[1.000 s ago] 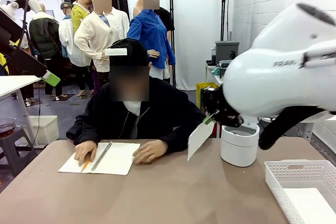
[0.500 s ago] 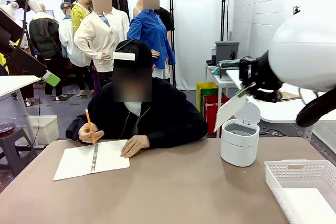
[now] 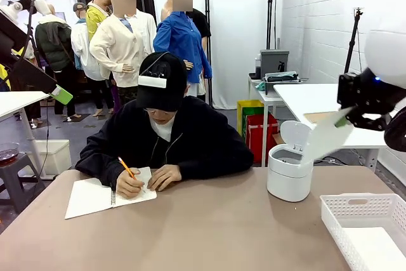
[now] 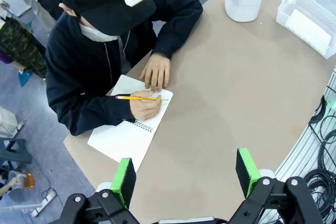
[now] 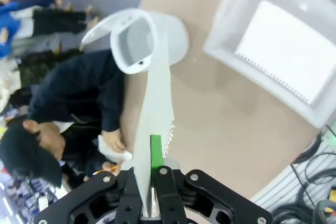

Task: Sort the paper based on its condition.
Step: If a person hands you a paper, place it in the Organizing basket , and if it's crumpled, put it in the Trash can.

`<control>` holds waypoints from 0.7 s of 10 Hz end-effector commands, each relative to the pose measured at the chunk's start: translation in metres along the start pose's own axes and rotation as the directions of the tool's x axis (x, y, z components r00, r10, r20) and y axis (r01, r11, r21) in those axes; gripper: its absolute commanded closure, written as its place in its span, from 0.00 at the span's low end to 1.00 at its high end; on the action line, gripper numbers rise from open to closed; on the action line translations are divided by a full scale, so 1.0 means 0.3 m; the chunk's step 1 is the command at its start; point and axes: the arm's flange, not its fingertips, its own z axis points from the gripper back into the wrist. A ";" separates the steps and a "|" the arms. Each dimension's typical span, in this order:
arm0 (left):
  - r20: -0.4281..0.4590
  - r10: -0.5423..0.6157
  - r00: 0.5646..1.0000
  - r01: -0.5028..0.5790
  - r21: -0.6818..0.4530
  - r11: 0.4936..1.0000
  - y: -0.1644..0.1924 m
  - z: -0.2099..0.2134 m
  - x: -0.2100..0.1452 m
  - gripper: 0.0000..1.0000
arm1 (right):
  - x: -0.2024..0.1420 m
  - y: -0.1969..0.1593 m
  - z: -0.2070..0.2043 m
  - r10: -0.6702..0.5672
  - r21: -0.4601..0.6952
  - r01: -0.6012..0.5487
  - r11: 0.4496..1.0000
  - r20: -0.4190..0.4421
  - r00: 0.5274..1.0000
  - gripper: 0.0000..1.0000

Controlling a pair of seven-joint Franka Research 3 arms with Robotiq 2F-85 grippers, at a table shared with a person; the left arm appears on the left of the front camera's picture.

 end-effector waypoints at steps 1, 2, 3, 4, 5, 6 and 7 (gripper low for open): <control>-0.001 -0.001 1.000 0.001 -0.001 1.000 0.000 0.001 -0.003 0.00 | 0.029 -0.216 -0.108 -0.076 -0.080 0.076 0.994 0.001 0.997 1.00; -0.001 -0.001 1.000 0.001 -0.001 1.000 0.000 0.001 -0.003 0.00 | 0.059 -0.233 -0.128 -0.090 -0.097 0.089 0.991 0.001 0.996 1.00; -0.001 -0.001 1.000 0.001 -0.001 1.000 0.000 0.001 -0.003 0.00 | 0.085 -0.251 -0.147 -0.115 -0.108 0.116 0.987 0.014 0.993 1.00; -0.001 -0.001 1.000 0.001 -0.001 1.000 0.000 0.001 -0.003 0.00 | 0.122 -0.271 -0.167 -0.137 -0.139 0.141 0.980 0.035 0.990 1.00; -0.001 -0.001 1.000 0.001 -0.001 1.000 0.000 0.001 -0.003 0.00 | 0.137 -0.271 -0.201 -0.151 -0.162 0.151 0.975 0.009 0.988 1.00; -0.001 -0.001 1.000 0.001 -0.001 1.000 0.000 0.001 -0.003 0.00 | 0.124 -0.056 -0.066 -0.114 -0.113 0.114 0.987 0.005 0.993 1.00; -0.001 -0.001 1.000 0.001 -0.001 1.000 0.000 0.001 -0.003 0.00 | 0.124 -0.056 -0.066 -0.114 -0.113 0.114 0.987 0.005 0.993 1.00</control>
